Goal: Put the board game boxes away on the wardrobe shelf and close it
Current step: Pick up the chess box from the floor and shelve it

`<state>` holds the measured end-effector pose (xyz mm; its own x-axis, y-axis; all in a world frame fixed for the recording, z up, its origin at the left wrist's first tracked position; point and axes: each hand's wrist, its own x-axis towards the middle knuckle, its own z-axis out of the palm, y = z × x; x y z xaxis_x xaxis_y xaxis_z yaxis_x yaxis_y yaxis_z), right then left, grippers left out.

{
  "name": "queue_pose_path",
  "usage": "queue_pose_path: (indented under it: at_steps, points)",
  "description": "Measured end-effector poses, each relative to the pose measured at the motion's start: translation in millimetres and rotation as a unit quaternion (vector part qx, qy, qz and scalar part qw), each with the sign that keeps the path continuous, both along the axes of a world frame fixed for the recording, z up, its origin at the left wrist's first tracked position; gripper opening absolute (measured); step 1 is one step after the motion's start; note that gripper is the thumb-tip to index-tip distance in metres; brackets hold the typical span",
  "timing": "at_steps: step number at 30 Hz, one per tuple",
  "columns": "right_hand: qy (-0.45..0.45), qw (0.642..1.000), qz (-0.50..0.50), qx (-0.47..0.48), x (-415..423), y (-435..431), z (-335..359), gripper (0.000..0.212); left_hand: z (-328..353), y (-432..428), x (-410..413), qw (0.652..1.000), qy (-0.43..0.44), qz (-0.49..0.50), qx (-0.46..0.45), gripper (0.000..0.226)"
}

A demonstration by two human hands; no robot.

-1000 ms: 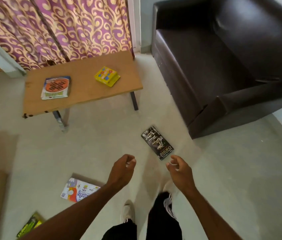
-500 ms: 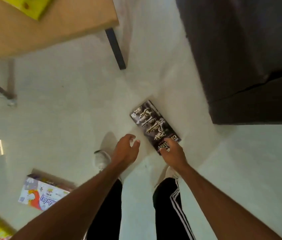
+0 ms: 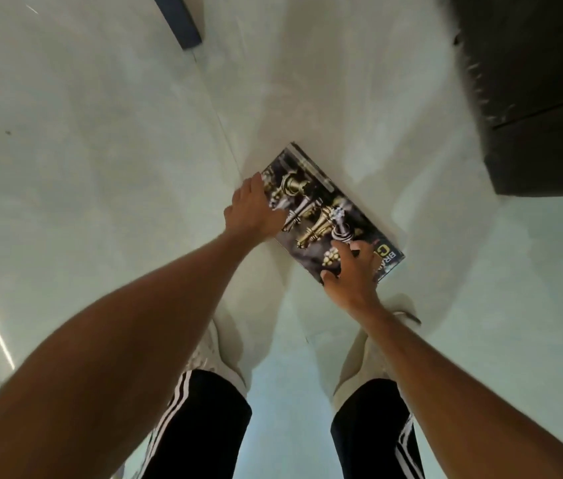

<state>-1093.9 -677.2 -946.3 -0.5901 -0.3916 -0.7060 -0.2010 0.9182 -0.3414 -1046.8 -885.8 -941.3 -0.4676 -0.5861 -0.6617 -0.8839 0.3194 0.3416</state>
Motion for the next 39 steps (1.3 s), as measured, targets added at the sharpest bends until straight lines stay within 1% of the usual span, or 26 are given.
queue_pose_path:
  at_steps: [2, 3, 5, 7, 9, 10, 12, 14, 15, 17, 18, 20, 21, 23, 25, 27, 29, 31, 32, 33, 34, 35, 36, 37, 38, 39]
  points:
    - [-0.002, 1.000, -0.016, -0.012, -1, -2, -2, 0.058, 0, 0, 10, 1.000, -0.012, -0.002, 0.009, 0.083]
    - [-0.003, 1.000, -0.016, -0.020, -3, -2, -2, 0.058, 1, 2, 18, 0.999, -0.028, 0.014, 0.020, 0.084]
    - [0.000, 0.999, 0.009, -0.047, -10, -2, 0, 0.057, 7, 4, 38, 0.993, -0.076, 0.077, 0.049, 0.082]
    - [0.003, 0.996, 0.043, -0.083, -21, -5, 2, 0.057, 12, 11, 62, 0.977, -0.149, 0.129, 0.082, 0.070]
    - [0.007, 0.993, 0.050, -0.105, -28, -10, 4, 0.057, 20, 26, 84, 0.962, -0.217, 0.136, 0.101, 0.058]
    - [0.014, 0.993, 0.043, -0.109, -30, -11, 5, 0.058, 23, 34, 91, 0.960, -0.232, 0.127, 0.094, 0.057]
    - [0.039, 0.995, 0.012, -0.094, -24, -9, 10, 0.058, 26, 45, 95, 0.972, -0.218, 0.077, 0.046, 0.068]
    - [0.069, 0.996, -0.033, -0.052, -12, -3, 16, 0.052, 24, 48, 86, 0.987, -0.160, -0.006, -0.006, 0.086]
    - [0.078, 0.995, -0.059, -0.031, -3, 0, 19, 0.047, 22, 46, 78, 0.989, -0.134, -0.057, -0.024, 0.091]
    - [0.062, 0.991, -0.122, -0.005, 15, 6, 24, 0.039, 17, 43, 60, 0.984, -0.096, -0.150, -0.030, 0.090]
    - [0.043, 0.987, -0.153, 0.000, 24, 8, 23, 0.036, 15, 43, 52, 0.980, -0.091, -0.179, -0.014, 0.087]
    - [0.014, 0.980, -0.197, -0.014, 37, 10, 18, 0.034, 13, 45, 41, 0.975, -0.113, -0.191, 0.031, 0.076]
    - [0.006, 0.977, -0.210, -0.034, 41, 9, 14, 0.033, 13, 47, 40, 0.974, -0.128, -0.179, 0.049, 0.072]
    - [0.003, 0.969, -0.230, -0.087, 42, 1, 10, 0.033, 11, 54, 45, 0.977, -0.135, -0.155, 0.053, 0.069]
    - [0.024, 0.961, -0.238, -0.139, 35, -10, 9, 0.035, 10, 59, 55, 0.983, -0.124, -0.127, 0.044, 0.068]
    - [0.052, 0.956, -0.224, -0.184, 25, -21, 12, 0.036, 10, 58, 65, 0.988, -0.126, -0.062, 0.059, 0.063]
    - [0.063, 0.956, -0.198, -0.207, 17, -27, 15, 0.038, 11, 54, 73, 0.987, -0.132, 0.015, 0.095, 0.058]
    - [0.068, 0.963, -0.184, -0.184, 12, -29, 15, 0.045, 16, 50, 77, 0.978, -0.113, 0.091, 0.152, 0.059]
    - [0.054, 0.969, -0.192, -0.144, 10, -27, 11, 0.053, 19, 49, 76, 0.971, -0.090, 0.129, 0.183, 0.057]
    - [0.013, 0.973, -0.213, -0.086, 8, -26, 8, 0.064, 21, 48, 76, 0.961, -0.070, 0.161, 0.212, 0.055]
    - [-0.047, 0.969, -0.240, -0.020, 7, -26, 5, 0.073, 18, 47, 76, 0.953, -0.054, 0.186, 0.234, 0.052]
    - [-0.112, 0.959, -0.260, 0.021, 7, -27, 2, 0.074, 11, 47, 78, 0.947, -0.041, 0.204, 0.246, 0.051]
    - [-0.167, 0.949, -0.267, 0.025, 9, -28, -1, 0.070, -2, 48, 83, 0.942, -0.031, 0.216, 0.256, 0.049]
    - [-0.197, 0.942, -0.270, 0.006, 10, -28, -3, 0.066, -18, 51, 88, 0.936, -0.022, 0.228, 0.266, 0.048]
    - [-0.209, 0.940, -0.269, -0.012, 11, -30, -3, 0.065, -26, 52, 91, 0.929, -0.015, 0.244, 0.278, 0.050]
    - [-0.211, 0.938, -0.274, -0.030, 11, -30, -3, 0.065, -14, 50, 86, 0.924, -0.015, 0.255, 0.285, 0.052]
